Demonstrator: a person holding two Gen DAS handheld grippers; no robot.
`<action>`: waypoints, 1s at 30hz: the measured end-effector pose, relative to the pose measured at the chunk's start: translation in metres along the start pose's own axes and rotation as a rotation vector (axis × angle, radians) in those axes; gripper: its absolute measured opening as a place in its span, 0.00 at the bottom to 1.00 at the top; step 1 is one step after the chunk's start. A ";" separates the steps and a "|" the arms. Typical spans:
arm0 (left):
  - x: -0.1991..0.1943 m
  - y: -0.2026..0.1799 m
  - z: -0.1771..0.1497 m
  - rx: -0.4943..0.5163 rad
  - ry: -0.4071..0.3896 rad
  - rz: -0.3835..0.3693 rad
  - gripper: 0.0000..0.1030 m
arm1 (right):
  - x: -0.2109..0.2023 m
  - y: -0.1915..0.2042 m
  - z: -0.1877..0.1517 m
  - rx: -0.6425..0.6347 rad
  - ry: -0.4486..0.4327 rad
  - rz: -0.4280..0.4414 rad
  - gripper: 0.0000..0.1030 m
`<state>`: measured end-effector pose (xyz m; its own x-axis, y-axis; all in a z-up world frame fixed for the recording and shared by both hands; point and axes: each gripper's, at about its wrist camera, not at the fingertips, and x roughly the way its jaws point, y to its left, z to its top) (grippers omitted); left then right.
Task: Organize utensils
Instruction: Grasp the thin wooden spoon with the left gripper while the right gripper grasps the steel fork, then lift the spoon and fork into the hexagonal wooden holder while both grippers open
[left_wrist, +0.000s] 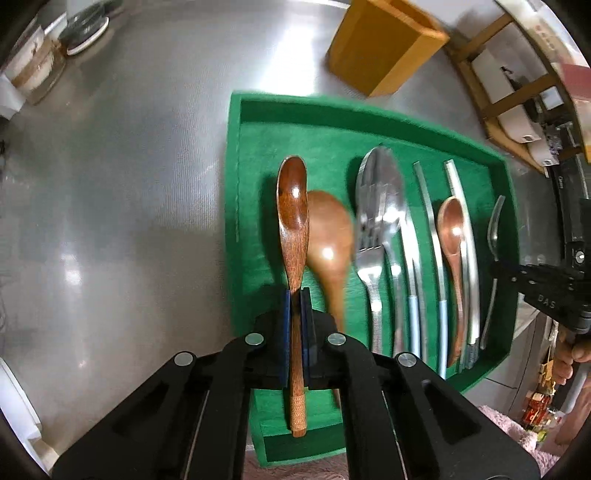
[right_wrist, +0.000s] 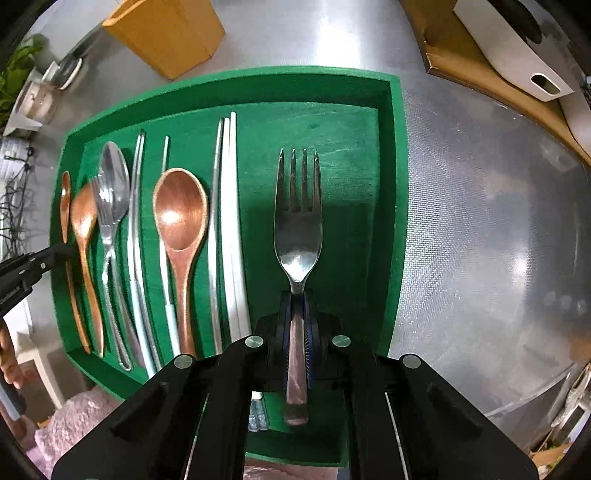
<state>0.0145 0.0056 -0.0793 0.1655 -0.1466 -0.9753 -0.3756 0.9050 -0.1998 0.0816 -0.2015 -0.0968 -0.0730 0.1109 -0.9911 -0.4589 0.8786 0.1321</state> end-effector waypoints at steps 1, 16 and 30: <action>-0.007 -0.001 0.002 0.004 -0.018 -0.007 0.03 | -0.007 -0.003 -0.001 0.000 -0.008 0.006 0.07; -0.073 -0.029 0.002 0.096 -0.396 -0.123 0.03 | -0.085 0.015 -0.009 -0.062 -0.368 0.117 0.07; -0.098 -0.035 0.038 0.101 -0.725 -0.157 0.04 | -0.132 0.036 0.038 -0.103 -0.696 0.167 0.07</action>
<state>0.0462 0.0041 0.0268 0.7831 -0.0087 -0.6218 -0.2184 0.9324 -0.2881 0.1085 -0.1669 0.0379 0.4159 0.5400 -0.7317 -0.5745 0.7797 0.2489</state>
